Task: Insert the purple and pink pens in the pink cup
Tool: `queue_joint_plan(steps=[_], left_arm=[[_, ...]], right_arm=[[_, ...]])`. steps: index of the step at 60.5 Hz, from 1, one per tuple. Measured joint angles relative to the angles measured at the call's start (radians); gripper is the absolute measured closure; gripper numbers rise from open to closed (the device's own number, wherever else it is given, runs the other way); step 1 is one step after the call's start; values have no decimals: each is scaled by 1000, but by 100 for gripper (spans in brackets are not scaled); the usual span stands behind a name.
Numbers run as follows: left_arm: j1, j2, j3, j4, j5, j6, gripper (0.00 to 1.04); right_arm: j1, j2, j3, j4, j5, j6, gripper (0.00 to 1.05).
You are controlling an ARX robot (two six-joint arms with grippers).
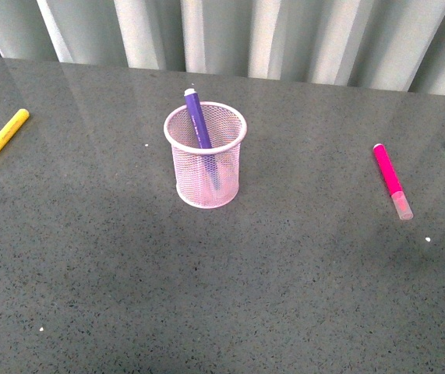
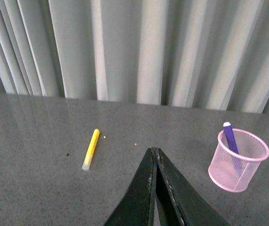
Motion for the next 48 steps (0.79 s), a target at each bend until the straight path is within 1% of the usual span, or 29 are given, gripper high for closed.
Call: queue_joint_plan(steps=[7,9,17,18,20,23,28,32,33,35,36,37,40,42,45,48], left_arm=[[0,0,0,-2,0,0,101],[0,0,0,-2,0,-1,100],[0,-1,0,-2,0,0,75],[0,-1,0,-2,0,0,73],[0,-1,0,-2,0,0,66],[0,-1,0,-2,0,0,59],[0,-1,0,-2,0,0,42],[0,-1,0,-2,0,0,32],[0,-1,0,-2,0,0,28],[0,-1,0,-2,0,0,23],[0,-1,0,-2,0,0,21],[0,-1,0,-2,0,0,17],[0,-1,0,-2,-2,0,8],[0,-1,0,-2,1,3,5],[0,-1,0,-2,0,3,7],[0,-1,0,-2,0,3,7]], right_arm=[[0,0,0,0,0,0,7],[0,0,0,0,0,0,7],[0,0,0,0,0,0,7],[0,0,0,0,0,0,7],[0,0,0,0,0,0,7],[0,0,0,0,0,0,7],[0,0,0,0,0,0,7],[0,0,0,0,1,0,7],[3,4,2,-6,16,2,7],[33,49,35,-97,129,24,7],[40,71,48,-122,161,33,7],[48,120,69,-164,225,38,7],[40,255,105,-168,304,44,7],[26,331,120,-138,306,48,7],[-1,455,149,-74,264,58,7],[-19,551,179,-31,217,72,7]])
